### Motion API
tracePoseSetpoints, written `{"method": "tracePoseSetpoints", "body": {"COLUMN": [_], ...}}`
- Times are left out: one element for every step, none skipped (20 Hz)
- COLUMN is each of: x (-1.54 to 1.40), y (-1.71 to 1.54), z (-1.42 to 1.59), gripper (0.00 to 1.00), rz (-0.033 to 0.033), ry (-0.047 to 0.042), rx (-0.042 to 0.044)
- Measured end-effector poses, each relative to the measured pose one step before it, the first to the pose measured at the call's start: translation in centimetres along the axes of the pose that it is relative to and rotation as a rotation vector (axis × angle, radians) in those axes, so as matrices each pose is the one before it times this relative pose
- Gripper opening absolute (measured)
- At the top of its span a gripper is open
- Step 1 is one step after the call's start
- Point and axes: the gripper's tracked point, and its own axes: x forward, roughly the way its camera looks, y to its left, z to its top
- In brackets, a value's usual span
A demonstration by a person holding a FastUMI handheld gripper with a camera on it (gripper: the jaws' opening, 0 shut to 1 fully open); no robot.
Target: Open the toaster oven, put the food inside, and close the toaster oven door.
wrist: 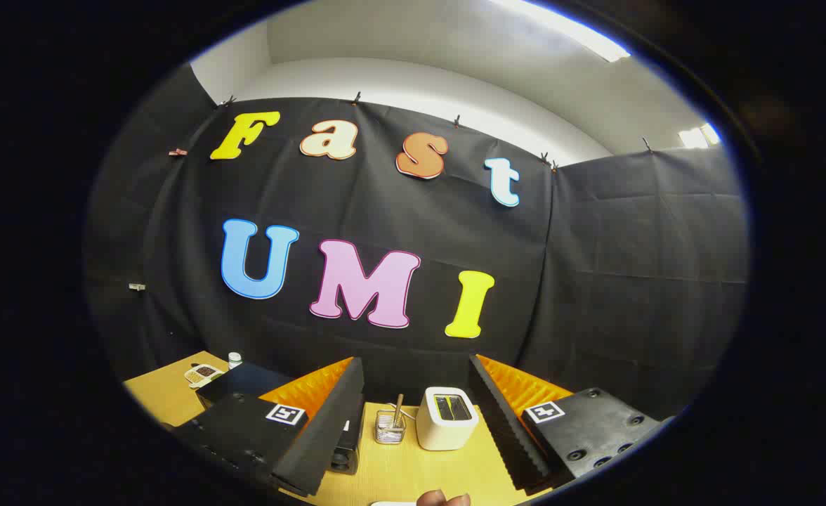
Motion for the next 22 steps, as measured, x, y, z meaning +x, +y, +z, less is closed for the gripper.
{"method": "tracePoseSetpoints", "body": {"x": [-0.018,0.000,0.041,-0.039,-0.036,-0.003,-0.087,0.002,-0.050,-0.067,0.021,-0.070,-0.032,-0.014,-0.045,-0.031,-0.039,-0.035,0.021,-0.020,-0.011,0.002], "y": [0.015,-0.156,-0.021,-0.020,-0.009,-0.041,0.036,-0.003,-0.008,0.003,-0.019,0.052,0.037,-0.044,-0.013,0.042,0.026,-0.002,0.007,-0.007,-0.011,-0.019], "z": [-0.143,-0.037,-0.061,-0.107,-0.030,-0.059,-0.024,-0.053,0.061,-0.052,-0.029,-0.094,-0.012,-0.039,0.018,-0.015,0.022,-0.056,-0.015,-0.079,-0.004,-0.021], "gripper": [0.98,0.98,0.98,0.97,0.97,0.98,0.98,0.98,0.98,0.98,0.98,0.97,0.97,0.98,0.98,0.98,0.98,0.98,0.97,0.97,0.97,0.97], "rz": [0.00075,-0.00061,0.00001,0.00095,0.00127,0.00050,0.00229,0.00318,0.00165,0.00177,0.00056,0.00189,0.00266,0.00073,-0.00040,-0.00013,-0.00012,-0.00056,0.00053,-0.00009,-0.00009,-0.00197], "ry": [0.00857,0.00586,0.00239,0.00191,0.00017,-0.00057,0.00051,-0.00088,-0.00139,-0.00216,-0.00044,0.00156,0.00129,0.00044,-0.00172,-0.00184,-0.00180,-0.00176,0.00024,0.00065,-0.00039,0.00075], "rx": [0.01296,0.01284,0.00716,0.00251,-0.00153,-0.00225,0.00010,0.00146,0.00031,-0.00130,-0.00113,0.00157,0.00413,0.00308,-0.00018,-0.00281,-0.00285,-0.00164,0.00079,0.00224,0.00120,-0.00026]}}
